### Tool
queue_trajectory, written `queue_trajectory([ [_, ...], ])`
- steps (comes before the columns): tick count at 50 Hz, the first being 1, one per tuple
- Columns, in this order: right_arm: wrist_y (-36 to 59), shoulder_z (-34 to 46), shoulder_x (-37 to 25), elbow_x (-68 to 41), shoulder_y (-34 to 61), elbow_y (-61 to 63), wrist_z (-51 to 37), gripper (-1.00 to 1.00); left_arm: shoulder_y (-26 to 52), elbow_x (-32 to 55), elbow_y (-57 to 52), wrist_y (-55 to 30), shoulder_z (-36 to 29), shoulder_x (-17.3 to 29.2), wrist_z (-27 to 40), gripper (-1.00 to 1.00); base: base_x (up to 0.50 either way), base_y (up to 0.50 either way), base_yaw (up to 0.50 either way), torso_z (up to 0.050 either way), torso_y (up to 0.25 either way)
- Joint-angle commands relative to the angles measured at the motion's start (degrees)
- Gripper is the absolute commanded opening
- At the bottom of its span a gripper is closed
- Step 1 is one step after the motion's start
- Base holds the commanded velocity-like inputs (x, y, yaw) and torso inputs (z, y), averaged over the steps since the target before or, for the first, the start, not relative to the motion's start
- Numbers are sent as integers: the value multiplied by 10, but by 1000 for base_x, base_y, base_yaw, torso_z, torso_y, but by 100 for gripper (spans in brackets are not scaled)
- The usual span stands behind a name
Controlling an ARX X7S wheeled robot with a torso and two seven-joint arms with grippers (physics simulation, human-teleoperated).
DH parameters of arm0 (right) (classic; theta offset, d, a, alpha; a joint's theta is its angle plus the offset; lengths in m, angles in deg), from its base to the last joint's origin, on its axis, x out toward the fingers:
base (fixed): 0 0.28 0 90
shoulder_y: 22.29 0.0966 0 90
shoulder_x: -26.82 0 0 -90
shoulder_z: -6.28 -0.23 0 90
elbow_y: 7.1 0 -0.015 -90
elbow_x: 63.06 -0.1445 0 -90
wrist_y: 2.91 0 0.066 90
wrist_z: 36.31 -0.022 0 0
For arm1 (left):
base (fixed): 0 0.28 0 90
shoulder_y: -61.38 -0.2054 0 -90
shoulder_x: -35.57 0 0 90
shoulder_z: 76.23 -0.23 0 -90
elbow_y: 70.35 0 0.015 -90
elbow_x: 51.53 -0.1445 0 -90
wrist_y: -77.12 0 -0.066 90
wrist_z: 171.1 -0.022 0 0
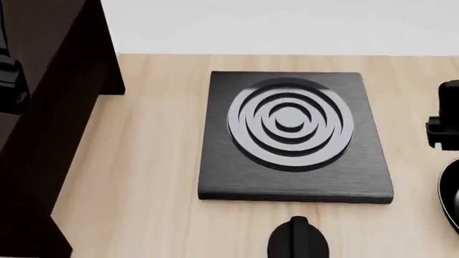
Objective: Put the frying pan under the cabinet shelf.
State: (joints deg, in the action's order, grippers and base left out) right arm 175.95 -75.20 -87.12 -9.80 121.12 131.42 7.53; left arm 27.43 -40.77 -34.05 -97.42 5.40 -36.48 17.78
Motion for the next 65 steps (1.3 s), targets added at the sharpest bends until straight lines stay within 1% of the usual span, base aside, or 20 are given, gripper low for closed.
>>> queue_trajectory([
  [1,-6,-42,12,339,-27,20,290,100,15,7,-31,-25,6,0,1,100,0,0,0,33,-148],
  [3,-8,-60,11,354,-47,33,309,100,16,9,-32,-25,5,-1,2,100,0,0,0,33,-149],
  [10,-14,-114,5,368,-105,77,324,100,25,15,-36,-34,2,-3,7,100,2,0,0,33,-150],
  [19,-22,-210,-23,401,-143,93,403,100,25,22,-31,-29,-8,-5,15,100,3,0,0,33,-149],
  [27,-16,-273,-40,328,-203,108,350,100,15,27,-25,-23,-2,-8,15,100,0,0,0,21,-47],
  [33,-19,-341,-55,307,-232,108,362,100,5,28,-16,-8,0,-7,16,100,0,0,0,0,0],
  [37,-37,-419,-52,223,-264,106,314,100,-7,29,-8,9,0,-6,17,100,0,0,0,0,0],
  [42,-118,-555,-8,80,-290,87,236,100,-16,29,-1,21,-1,-5,18,100,0,0,0,0,0],
  [46,-174,-620,16,18,-296,55,195,100,-17,30,0,21,-5,-5,20,100,0,0,0,0,0],
  [51,-191,-649,19,-3,-298,33,183,100,-17,30,4,23,-8,-5,23,100,0,0,0,0,0],
  [56,-207,-650,28,-11,-298,15,167,100,-17,31,7,25,-14,-7,26,100,0,0,0,0,0],
  [65,-207,-583,39,19,-285,0,149,100,-16,35,5,19,-13,-6,27,100,0,0,0,0,0],
])
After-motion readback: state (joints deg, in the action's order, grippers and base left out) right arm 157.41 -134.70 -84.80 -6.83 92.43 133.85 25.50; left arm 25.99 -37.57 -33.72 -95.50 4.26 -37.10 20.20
